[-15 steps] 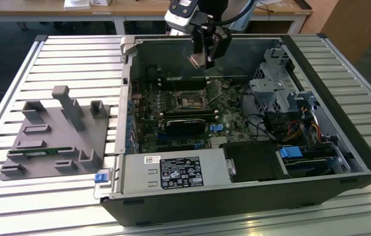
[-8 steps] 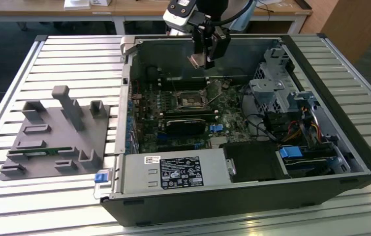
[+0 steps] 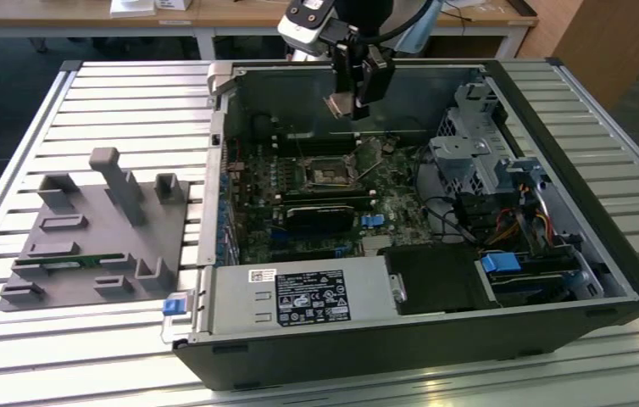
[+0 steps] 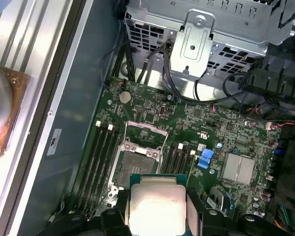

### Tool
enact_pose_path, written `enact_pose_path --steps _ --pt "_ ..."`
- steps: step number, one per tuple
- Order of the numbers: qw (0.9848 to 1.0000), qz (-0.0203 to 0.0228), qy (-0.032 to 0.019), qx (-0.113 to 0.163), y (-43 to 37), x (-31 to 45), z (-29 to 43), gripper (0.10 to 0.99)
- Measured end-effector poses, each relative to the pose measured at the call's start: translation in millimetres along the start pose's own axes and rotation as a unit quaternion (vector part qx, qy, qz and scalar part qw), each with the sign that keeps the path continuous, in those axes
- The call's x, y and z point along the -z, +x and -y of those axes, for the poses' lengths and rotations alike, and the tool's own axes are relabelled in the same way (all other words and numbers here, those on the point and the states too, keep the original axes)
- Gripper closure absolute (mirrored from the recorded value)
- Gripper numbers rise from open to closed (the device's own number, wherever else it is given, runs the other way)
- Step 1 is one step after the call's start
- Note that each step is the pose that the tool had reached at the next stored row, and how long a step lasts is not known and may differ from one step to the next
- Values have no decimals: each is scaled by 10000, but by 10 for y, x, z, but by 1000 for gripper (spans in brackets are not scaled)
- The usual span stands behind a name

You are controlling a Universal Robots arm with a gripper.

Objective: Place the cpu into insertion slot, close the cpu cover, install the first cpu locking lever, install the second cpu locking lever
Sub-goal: 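Place the cpu into insertion slot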

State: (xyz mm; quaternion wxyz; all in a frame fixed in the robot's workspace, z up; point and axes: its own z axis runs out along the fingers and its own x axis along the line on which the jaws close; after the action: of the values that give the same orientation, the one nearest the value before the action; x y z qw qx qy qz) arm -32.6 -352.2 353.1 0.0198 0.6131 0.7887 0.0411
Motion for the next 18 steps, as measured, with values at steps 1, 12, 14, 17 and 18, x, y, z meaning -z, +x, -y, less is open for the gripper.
enact_pose_path --steps 1,12,14,17,18 --pt "10000 2 -1 -28 0 -1 0 545" --pt "9994 31 -7 -344 0 -6 1 545" --pt "9992 36 -8 -401 0 -7 1 545" --pt "9988 43 -9 -482 0 -9 1 545" --pt "9987 45 -10 -508 0 -9 1 545"
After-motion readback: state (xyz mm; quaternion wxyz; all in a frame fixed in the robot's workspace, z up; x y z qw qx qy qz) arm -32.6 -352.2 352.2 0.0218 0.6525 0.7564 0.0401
